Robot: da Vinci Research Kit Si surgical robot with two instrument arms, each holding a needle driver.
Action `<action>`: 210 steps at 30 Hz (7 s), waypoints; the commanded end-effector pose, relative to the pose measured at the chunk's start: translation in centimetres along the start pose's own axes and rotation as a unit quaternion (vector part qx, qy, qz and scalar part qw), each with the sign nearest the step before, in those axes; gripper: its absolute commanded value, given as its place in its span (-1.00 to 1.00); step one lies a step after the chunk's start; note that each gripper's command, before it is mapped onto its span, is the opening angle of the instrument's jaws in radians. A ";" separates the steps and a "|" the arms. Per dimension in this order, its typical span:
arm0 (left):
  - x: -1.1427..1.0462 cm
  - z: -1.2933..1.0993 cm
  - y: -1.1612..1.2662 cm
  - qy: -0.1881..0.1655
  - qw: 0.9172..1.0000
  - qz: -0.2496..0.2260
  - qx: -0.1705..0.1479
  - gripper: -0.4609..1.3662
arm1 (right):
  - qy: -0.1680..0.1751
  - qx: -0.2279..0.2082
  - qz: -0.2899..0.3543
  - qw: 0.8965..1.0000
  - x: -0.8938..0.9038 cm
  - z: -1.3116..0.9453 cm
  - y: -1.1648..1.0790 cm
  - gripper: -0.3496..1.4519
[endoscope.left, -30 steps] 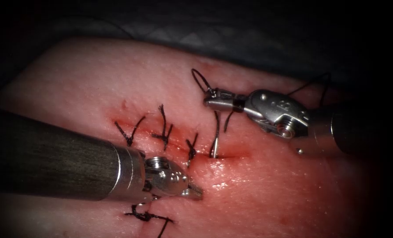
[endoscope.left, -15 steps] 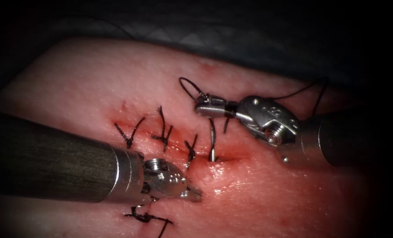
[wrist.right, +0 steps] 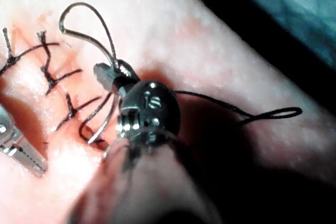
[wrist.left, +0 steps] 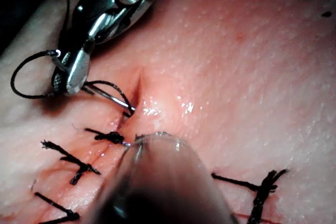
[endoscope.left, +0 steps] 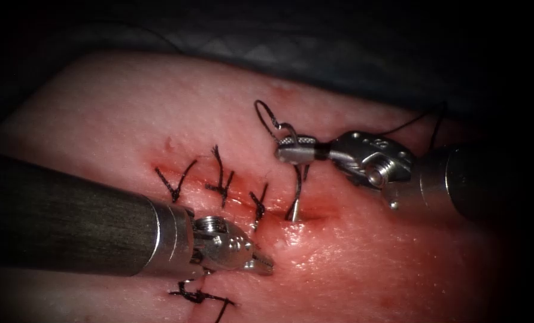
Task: Wound Closure
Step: Insert needle into flesh beneath wound
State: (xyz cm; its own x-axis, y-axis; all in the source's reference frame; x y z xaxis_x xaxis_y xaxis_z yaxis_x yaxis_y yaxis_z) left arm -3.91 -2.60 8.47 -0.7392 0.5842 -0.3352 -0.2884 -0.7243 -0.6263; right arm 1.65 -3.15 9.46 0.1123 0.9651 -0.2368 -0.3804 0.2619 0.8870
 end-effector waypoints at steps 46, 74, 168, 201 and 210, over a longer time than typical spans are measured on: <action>0.02 -0.04 -0.02 0.000 1.000 0.000 -0.007 -0.88 | -0.077 -0.003 0.298 0.951 -0.72 0.18 -0.68 -1.00; 0.03 -0.10 -0.05 0.003 1.000 0.000 -0.012 -0.88 | -0.161 -0.004 0.331 0.930 -1.14 0.22 -1.10 -1.00; 0.05 -0.07 -0.01 0.004 1.000 -0.002 -0.009 -0.88 | 0.028 -0.084 -0.021 0.996 0.07 0.25 0.27 0.44; 0.05 -0.07 -0.03 0.004 1.000 -0.001 -0.009 -0.88 | -0.086 -0.054 0.249 0.963 -0.65 0.26 -0.65 -1.00; 0.05 -0.07 -0.03 0.004 1.000 -0.001 -0.009 -0.88 | -0.079 -0.060 0.251 0.963 -0.63 0.25 -0.59 -1.00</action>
State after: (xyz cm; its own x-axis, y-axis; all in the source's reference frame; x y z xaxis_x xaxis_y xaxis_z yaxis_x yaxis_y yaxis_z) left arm -3.89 -2.52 8.42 -0.7334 0.5891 -0.3392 -0.2837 -0.7188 -0.6347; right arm 2.04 -3.92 9.19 0.0214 0.9594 0.2813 -0.5218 -0.2293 0.8217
